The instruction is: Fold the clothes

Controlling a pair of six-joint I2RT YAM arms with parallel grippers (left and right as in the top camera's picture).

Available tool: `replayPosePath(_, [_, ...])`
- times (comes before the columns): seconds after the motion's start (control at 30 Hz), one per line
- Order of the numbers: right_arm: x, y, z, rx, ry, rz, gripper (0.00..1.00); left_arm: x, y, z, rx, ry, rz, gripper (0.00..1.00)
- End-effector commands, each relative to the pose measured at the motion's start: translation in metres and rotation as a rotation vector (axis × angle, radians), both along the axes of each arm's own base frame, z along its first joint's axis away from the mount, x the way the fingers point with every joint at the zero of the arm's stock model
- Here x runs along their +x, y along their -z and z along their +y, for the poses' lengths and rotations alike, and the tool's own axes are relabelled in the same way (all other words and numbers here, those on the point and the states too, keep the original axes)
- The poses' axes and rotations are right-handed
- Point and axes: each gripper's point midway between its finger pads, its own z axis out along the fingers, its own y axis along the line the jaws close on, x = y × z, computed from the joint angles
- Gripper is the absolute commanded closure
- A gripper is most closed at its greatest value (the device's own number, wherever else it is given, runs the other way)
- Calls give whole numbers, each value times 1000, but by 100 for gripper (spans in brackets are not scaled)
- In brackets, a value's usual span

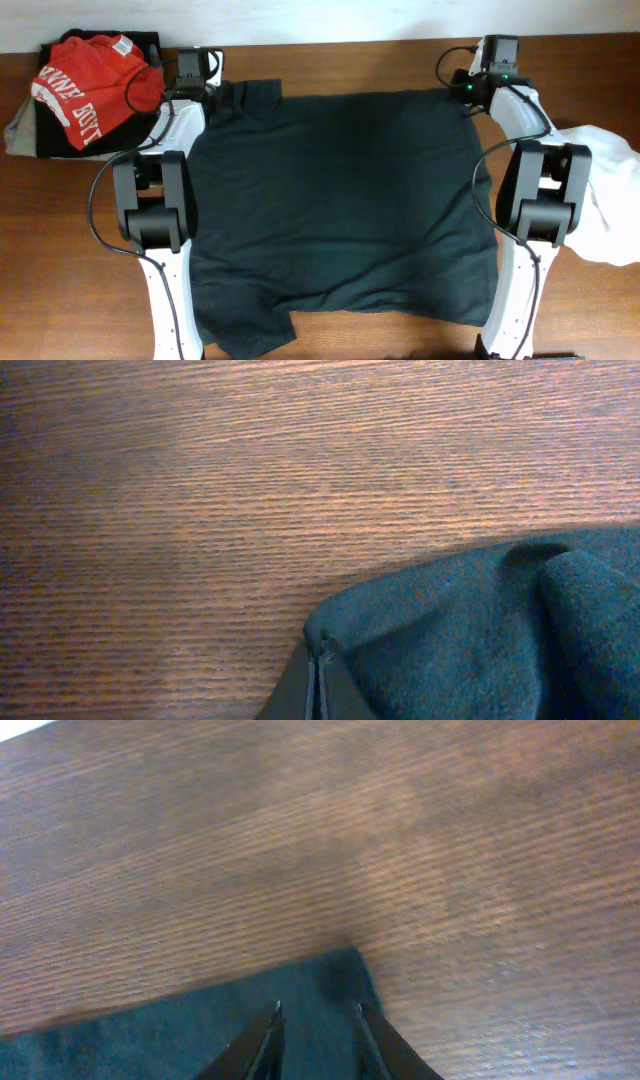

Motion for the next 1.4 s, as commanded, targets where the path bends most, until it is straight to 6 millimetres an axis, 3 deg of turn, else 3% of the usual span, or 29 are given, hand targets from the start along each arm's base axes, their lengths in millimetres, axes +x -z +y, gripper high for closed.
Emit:
replayPosePath(0.0, [5, 20, 8, -46, -33, 16, 72, -22, 54, 8, 17, -6, 125, 100])
replayPosePath(0.13, [-1, 47, -4, -109, -2, 67, 72, -22, 54, 8, 17, -6, 125, 100])
replayPosePath(0.4, [-3, 48, -11, -167, -14, 80, 56, -23, 55, 7, 17, -5, 128, 100])
replayPosePath(0.6, [-2, 40, -27, -248, 31, 85, 55, -24, 56, 7, 17, -5, 135, 100])
replayPosePath(0.7, [-4, 41, -22, -234, 6, 97, 54, -25, 57, 7, 17, -5, 137, 100])
replayPosePath(0.73, [-3, 42, -16, -206, -14, 91, 56, -25, 57, 7, 17, -5, 137, 100])
replayPosePath(0.87, [-5, 43, -14, -194, -21, 101, 96, -23, 56, 7, 17, -5, 130, 100])
replayPosePath(0.97, [-7, 43, -19, -194, 1, 108, 96, -19, 50, 7, 17, -4, 118, 100])
replayPosePath(1.07, [-12, 22, -43, -184, 89, 128, 96, -15, 8, 7, 16, -5, 81, 100])
replayPosePath(1.1, [-14, 10, -47, -162, 105, 137, 96, -15, -34, 7, 16, -6, 41, 100])
replayPosePath(1.2, [-21, -17, -35, -65, 103, 187, 96, -36, -107, 6, -11, -36, 20, 100])
replayPosePath(1.3, [-38, -50, -29, -38, 100, 249, 96, -57, -158, 6, -32, -59, 1, 100])
replayPosePath(1.37, [-53, -61, -27, -31, 98, 306, 96, -74, -167, 6, -30, -60, 39, 100])
